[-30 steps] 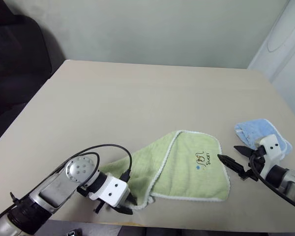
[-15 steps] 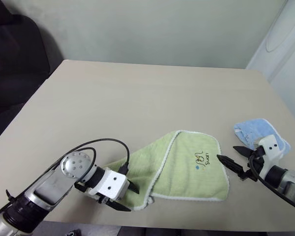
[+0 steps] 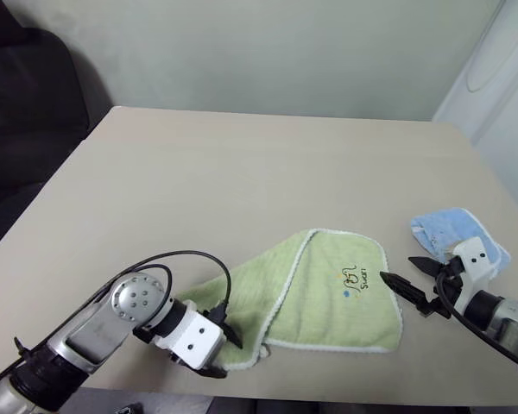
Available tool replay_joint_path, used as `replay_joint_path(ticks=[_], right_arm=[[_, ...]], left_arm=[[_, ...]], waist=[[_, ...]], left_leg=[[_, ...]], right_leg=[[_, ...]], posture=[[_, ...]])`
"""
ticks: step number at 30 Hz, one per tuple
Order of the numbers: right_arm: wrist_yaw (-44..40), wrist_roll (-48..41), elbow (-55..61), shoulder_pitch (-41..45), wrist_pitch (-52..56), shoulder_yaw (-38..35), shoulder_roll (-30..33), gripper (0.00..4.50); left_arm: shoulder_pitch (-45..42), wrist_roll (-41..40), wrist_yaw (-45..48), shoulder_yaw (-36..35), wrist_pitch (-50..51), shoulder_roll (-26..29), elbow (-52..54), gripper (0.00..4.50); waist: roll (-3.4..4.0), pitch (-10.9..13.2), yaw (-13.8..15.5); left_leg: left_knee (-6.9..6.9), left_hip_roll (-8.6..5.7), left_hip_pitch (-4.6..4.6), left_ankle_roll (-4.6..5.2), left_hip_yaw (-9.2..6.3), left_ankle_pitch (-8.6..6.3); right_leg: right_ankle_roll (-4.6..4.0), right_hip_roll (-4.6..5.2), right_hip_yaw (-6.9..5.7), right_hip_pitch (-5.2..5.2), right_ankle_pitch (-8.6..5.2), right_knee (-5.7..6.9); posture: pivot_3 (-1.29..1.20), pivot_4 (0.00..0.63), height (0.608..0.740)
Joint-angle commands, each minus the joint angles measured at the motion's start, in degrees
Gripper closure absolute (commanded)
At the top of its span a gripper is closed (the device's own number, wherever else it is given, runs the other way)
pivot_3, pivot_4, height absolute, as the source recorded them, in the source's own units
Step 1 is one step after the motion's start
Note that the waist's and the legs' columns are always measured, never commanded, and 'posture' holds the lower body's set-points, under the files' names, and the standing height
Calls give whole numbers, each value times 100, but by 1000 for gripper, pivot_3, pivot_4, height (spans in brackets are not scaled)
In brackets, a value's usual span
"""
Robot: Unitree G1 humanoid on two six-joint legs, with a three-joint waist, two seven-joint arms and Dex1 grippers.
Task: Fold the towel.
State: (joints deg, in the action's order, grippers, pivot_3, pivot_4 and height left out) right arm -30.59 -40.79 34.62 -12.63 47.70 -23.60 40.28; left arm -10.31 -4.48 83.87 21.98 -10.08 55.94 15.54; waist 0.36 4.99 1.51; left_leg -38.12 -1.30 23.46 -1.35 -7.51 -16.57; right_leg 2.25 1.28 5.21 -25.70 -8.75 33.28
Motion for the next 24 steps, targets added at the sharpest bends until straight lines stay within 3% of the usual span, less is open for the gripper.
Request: replay_joint_path(ticks=[1,5,16,24], right_arm=[[48,-40,181,34,-47,-58,-13,0],[54,-32,177,40,-52,-38,-11,0],[55,-12,152,95,-67,12,-22,0],[31,-43,152,126,-40,-48,25,0]], left_arm=[[-45,168,-36,3,63,12,-161,3122],[-31,10,53,-59,167,59,-120,4422],[-45,-614,36,-339,784,50,144,4471],[-270,-2304,-211,-1290,2476,-124,371,4471]], waist=[[13,2,18],[3,-3,19],[-12,-2,-9],[-33,4,-11]], left_leg=[[0,-1,0,0,0,0],[0,-2,2,1,0,-1],[2,1,3,0,0,-1],[2,1,4,-1,1,-2]], right_leg=[[0,1,1,-1,0,0],[6,1,6,-4,-4,0],[-29,-1,1,-4,18,4],[-26,-1,1,-5,16,4]], posture=[[0,150,740],[0,150,740],[0,150,740],[0,150,740]])
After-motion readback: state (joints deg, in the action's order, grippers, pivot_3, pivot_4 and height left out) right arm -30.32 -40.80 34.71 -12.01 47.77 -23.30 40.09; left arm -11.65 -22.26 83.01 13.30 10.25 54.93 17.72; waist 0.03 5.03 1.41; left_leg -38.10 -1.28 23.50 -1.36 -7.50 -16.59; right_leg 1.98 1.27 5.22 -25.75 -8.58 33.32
